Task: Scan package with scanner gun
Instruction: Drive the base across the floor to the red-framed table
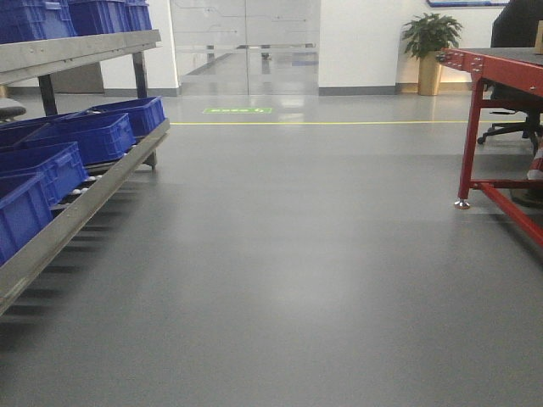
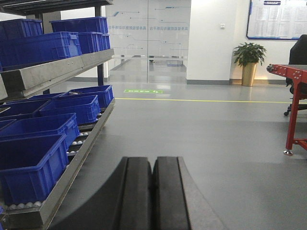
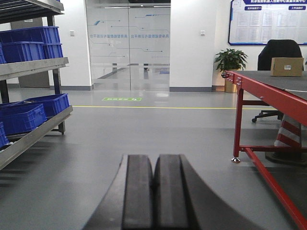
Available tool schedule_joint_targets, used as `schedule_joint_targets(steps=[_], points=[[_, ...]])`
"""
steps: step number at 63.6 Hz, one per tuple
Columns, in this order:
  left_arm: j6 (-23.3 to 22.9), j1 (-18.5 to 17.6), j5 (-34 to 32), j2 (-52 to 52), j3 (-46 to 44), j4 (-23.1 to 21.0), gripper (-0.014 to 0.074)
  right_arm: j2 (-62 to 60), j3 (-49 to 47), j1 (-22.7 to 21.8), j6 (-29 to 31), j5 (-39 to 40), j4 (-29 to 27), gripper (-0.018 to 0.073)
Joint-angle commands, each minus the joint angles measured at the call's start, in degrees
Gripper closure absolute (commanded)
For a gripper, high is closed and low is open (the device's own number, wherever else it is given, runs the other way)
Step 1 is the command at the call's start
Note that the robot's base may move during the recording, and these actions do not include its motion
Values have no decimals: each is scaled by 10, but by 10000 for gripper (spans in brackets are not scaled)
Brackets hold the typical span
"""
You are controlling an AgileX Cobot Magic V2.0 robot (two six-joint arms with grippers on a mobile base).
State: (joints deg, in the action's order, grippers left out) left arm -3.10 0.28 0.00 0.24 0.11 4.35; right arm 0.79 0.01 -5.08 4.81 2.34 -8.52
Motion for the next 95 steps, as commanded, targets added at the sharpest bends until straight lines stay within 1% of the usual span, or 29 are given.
schedule_joint_targets(steps=[1, 95], points=[[-1, 0, -13, -2, -1, -2, 707, -3, 0, 1, 3, 16, 0, 727], [-1, 0, -13, -2, -1, -2, 707, -3, 0, 1, 3, 16, 0, 727]])
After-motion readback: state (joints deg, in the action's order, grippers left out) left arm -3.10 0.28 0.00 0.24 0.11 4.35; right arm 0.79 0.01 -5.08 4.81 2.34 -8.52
